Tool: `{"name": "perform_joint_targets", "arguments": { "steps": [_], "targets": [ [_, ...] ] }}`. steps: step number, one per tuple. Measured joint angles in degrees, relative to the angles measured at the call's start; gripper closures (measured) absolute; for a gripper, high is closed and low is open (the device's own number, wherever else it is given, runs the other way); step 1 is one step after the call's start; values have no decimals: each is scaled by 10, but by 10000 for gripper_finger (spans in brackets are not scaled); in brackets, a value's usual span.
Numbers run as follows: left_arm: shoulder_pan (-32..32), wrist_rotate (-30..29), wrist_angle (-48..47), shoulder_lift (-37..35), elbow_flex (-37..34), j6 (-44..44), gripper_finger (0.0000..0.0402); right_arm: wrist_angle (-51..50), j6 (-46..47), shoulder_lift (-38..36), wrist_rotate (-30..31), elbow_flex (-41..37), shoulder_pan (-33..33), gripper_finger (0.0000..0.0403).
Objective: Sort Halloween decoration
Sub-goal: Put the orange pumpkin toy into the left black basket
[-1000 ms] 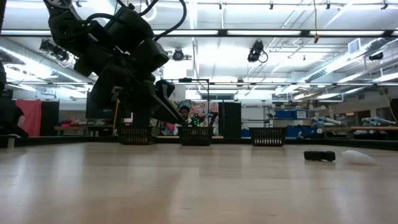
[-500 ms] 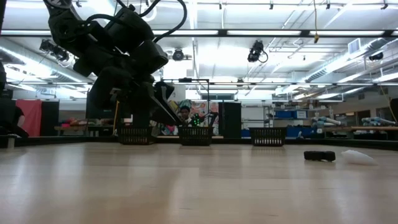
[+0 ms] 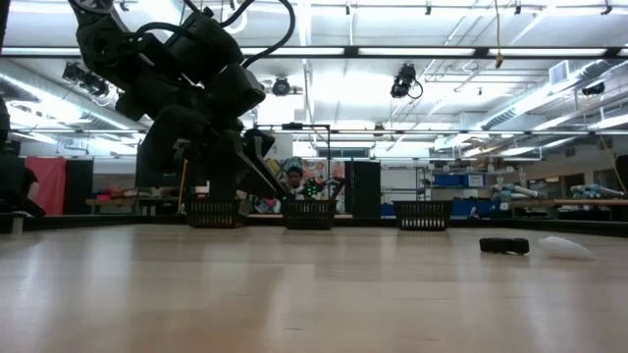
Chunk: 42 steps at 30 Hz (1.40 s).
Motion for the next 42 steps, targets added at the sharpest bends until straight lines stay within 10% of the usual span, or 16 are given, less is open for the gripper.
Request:
{"name": "perform_joint_targets", "arguments": {
  "steps": [10, 21, 35, 42],
  "targets": [
    [0, 0, 0, 0, 0, -4, 329, -83, -91, 1, -4, 15, -36, 290],
    [0, 0, -32, -2, 0, -15, 329, -137, -161, 0, 139, 27, -83, 290],
    [-5, 0, -90, -71, -9, 34, 329, -60, -344, -1, 289, 27, -236, 290],
    [-10, -11, 43, -70, -100, -11, 329, 48, -515, -1, 300, 28, -339, 290]
  ]
}}
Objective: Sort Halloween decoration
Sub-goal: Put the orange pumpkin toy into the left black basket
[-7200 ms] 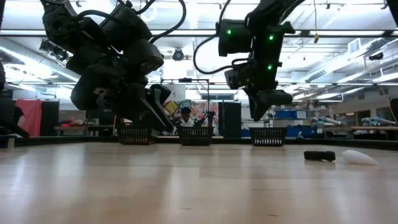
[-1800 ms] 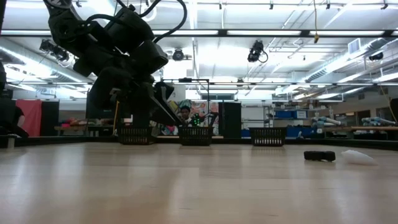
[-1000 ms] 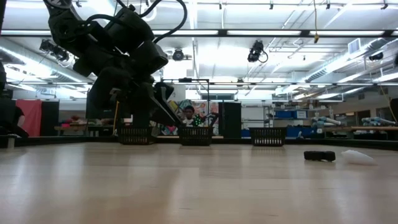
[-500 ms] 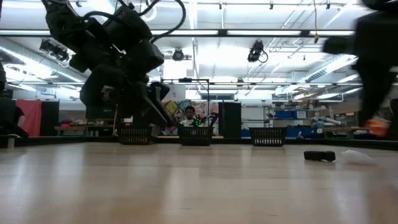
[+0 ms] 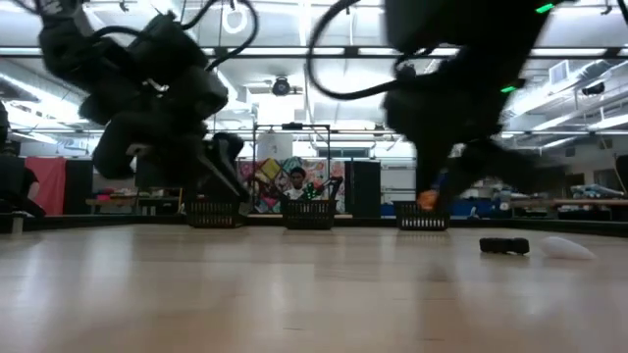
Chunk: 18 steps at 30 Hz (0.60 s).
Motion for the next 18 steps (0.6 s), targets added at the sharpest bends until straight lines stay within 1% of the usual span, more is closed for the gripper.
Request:
{"name": "perform_joint_targets", "arguments": {
  "steps": [2, 5, 8, 14, 16, 18],
  "targets": [
    [-7, -24, 25, -4, -27, -22, 329, 35, -56, 0, 0, 0, -28, 290],
    [-23, -68, 31, -16, -46, -48, 329, 100, -134, 0, -14, 0, -71, 290],
    [-47, -109, -1, -33, -55, -73, 329, 162, -209, 0, -37, 0, -111, 290],
    [-101, -226, -83, -58, -53, -120, 329, 286, -373, 0, -53, 0, -170, 290],
    [-115, -249, -98, -64, -54, -141, 329, 334, -419, 0, -67, 0, -187, 290],
    [-126, -256, -106, -64, -53, -162, 329, 379, -457, 0, -77, 0, -203, 290]
  ]
}}
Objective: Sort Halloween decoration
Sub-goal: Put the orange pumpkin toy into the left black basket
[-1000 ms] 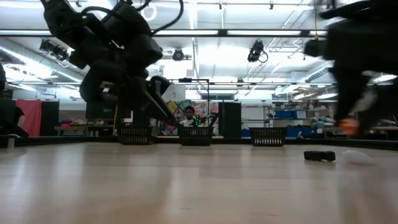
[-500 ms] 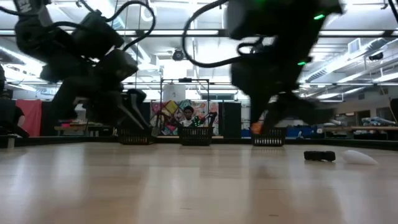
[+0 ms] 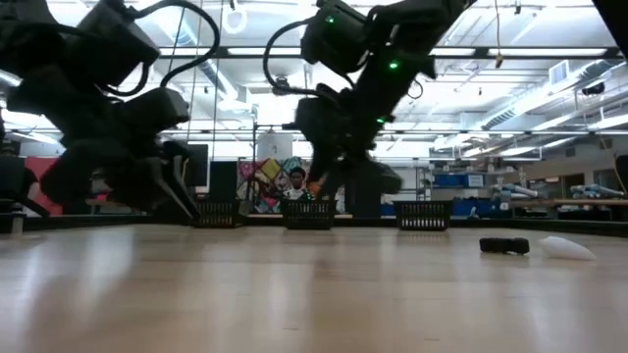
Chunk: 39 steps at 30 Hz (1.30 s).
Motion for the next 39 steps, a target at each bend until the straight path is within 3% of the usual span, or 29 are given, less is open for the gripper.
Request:
{"name": "perform_joint_targets", "arguments": {
  "steps": [8, 13, 18, 26, 39],
  "targets": [
    [-48, -17, 2, -10, 0, -32, 329, 162, -63, 0, -90, 0, -59, 289],
    [-77, -35, 4, -43, 0, -31, 329, 179, -44, 8, -133, 31, -86, 288],
    [-89, -55, -23, -91, 0, -40, 329, 188, -25, 46, -174, 116, -104, 288],
    [-107, -94, -161, -175, 0, -123, 329, 175, 2, 148, -205, 266, -134, 288],
    [-119, -114, -251, -213, 0, -231, 329, 76, 219, 336, -175, 549, -156, 288]
  ]
}}
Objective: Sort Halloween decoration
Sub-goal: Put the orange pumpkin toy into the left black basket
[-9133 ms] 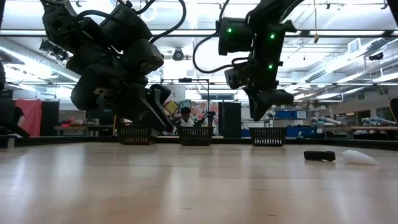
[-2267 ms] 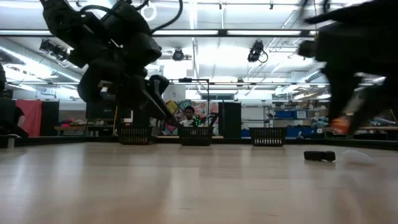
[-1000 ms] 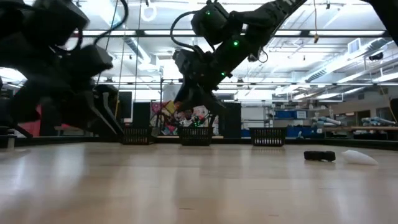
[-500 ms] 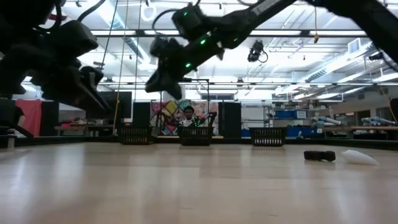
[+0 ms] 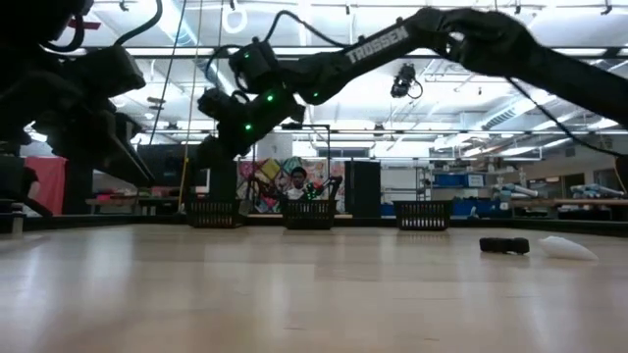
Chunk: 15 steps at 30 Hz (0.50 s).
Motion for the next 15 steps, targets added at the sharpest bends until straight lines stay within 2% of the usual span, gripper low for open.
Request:
{"name": "perform_joint_targets", "arguments": {
  "steps": [6, 11, 15],
  "targets": [
    [-14, 1, -5, 1, 0, -14, 329, -53, 87, 42, -3, 77, -18, 288],
    [-21, 1, -7, 1, 0, -22, 329, -65, 162, 37, -2, 83, -24, 288],
    [-21, -1, -6, 1, 0, -21, 329, -82, 205, 38, -37, 82, -33, 288]
  ]
}}
